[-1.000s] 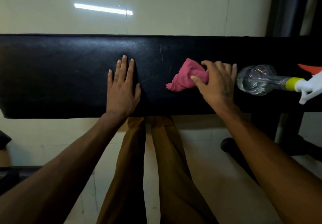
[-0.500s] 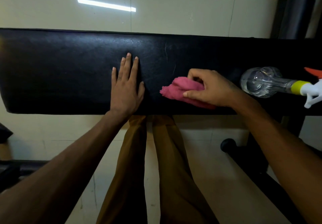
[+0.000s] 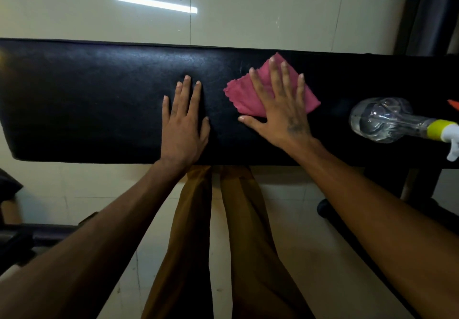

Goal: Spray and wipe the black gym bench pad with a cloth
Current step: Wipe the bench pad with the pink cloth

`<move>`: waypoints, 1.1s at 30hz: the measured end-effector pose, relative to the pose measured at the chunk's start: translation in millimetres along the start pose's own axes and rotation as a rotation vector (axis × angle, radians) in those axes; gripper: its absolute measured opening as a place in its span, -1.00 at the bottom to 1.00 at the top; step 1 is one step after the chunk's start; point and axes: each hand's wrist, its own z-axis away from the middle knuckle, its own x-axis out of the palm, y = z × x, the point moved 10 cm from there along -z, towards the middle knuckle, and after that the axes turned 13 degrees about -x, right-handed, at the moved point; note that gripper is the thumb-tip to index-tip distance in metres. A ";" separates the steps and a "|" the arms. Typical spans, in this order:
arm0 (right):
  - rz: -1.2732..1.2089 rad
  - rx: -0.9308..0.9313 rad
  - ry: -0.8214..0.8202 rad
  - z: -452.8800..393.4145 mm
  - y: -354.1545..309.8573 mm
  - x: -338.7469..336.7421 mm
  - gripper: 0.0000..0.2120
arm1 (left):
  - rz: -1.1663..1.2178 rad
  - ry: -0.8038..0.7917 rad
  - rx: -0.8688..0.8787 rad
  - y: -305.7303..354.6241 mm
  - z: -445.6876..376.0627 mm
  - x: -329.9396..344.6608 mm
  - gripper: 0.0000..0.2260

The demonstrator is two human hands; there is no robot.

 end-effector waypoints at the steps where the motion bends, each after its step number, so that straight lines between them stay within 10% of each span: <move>1: 0.029 0.020 0.017 -2.0 -0.3 5.1 -0.13 | 0.000 0.001 0.002 -0.3 -0.1 0.4 -0.36; 5: 0.024 0.136 0.131 11.3 -17.7 15.2 -0.35 | 0.001 0.003 0.012 -0.8 -0.6 0.9 -0.35; 10: 0.102 -0.238 0.038 76.1 -49.7 60.4 -0.34 | -0.001 -0.012 0.020 -3.5 -2.9 0.4 -0.35; 16: -0.067 0.678 0.269 64.5 25.0 25.7 -0.38 | 0.015 -0.020 0.033 -2.8 -1.2 2.4 -0.35; 22: -0.029 0.089 0.099 87.5 -85.3 78.7 -0.39 | 0.001 -0.017 0.039 -2.9 -2.6 1.5 -0.35; 28: -0.404 0.979 0.450 124.8 -8.7 64.3 -0.41 | 0.019 -0.015 0.044 -1.8 -0.9 1.7 -0.35; 33: -0.165 0.212 0.212 38.2 -84.3 54.5 -0.37 | 0.061 -0.027 0.067 -1.5 -2.0 -2.1 -0.40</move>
